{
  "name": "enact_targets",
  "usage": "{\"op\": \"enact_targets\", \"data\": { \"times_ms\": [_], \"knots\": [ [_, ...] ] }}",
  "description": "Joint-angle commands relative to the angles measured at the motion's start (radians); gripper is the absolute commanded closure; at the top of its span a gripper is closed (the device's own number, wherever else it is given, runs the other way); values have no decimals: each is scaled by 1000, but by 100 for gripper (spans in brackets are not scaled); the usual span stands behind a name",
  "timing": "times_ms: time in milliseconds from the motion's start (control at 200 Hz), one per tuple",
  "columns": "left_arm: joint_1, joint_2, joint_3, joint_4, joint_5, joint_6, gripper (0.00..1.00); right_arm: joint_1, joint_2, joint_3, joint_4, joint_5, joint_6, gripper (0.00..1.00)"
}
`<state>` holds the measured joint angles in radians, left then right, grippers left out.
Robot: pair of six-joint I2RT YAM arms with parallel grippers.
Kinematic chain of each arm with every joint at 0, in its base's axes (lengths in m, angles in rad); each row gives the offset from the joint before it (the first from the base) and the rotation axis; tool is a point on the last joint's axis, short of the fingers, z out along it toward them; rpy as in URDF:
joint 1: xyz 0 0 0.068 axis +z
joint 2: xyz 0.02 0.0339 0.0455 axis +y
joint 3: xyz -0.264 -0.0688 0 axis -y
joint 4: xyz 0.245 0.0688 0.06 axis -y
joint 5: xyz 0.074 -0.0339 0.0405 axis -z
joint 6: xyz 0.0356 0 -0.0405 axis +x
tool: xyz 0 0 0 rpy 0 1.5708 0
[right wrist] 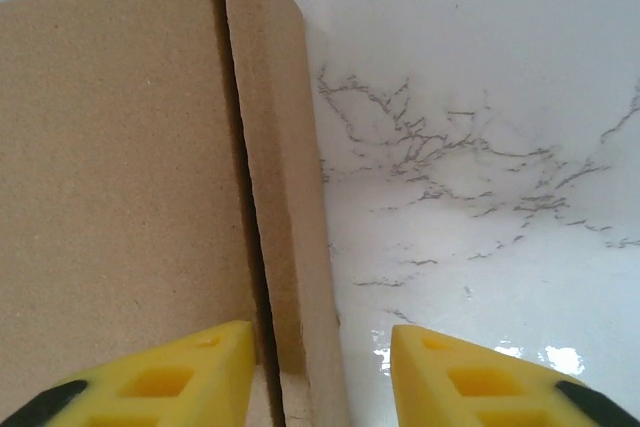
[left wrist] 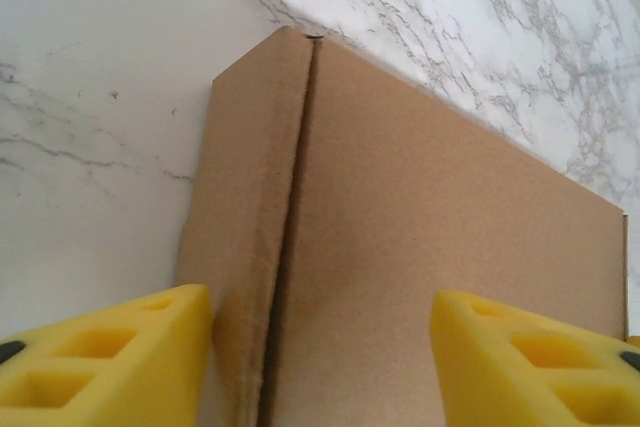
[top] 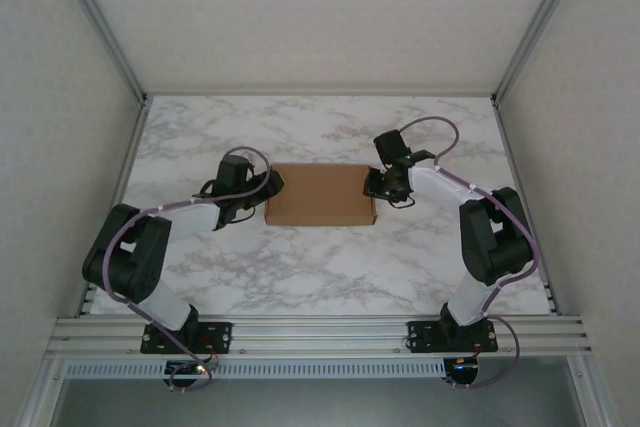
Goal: Fold the paper box
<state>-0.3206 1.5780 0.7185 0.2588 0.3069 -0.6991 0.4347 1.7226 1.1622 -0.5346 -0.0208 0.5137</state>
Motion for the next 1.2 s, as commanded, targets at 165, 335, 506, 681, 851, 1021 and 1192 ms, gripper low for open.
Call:
{"op": "enact_targets", "data": {
  "times_ms": [165,335,506,681,851,1021,1192],
  "knots": [
    [0,-222,193,-200,-215,174,0,6,-239,106,-91,68,-96,22],
    [-16,-544,101,-36,-390,405,1,26,-519,50,-13,95,-197,1],
    [-8,-716,-67,168,-581,633,1,27,-706,-62,154,179,-288,1],
    [93,-532,-203,355,-600,813,1,27,-732,-276,456,127,-622,1],
    [268,-325,-376,638,-433,721,1,14,-673,-518,812,167,-682,1],
    [328,-140,-370,705,-417,646,1,-44,-483,-567,902,357,-663,1],
    [377,-27,-549,1170,-389,623,1,-189,-370,-673,1081,337,-579,1]
  ]
}}
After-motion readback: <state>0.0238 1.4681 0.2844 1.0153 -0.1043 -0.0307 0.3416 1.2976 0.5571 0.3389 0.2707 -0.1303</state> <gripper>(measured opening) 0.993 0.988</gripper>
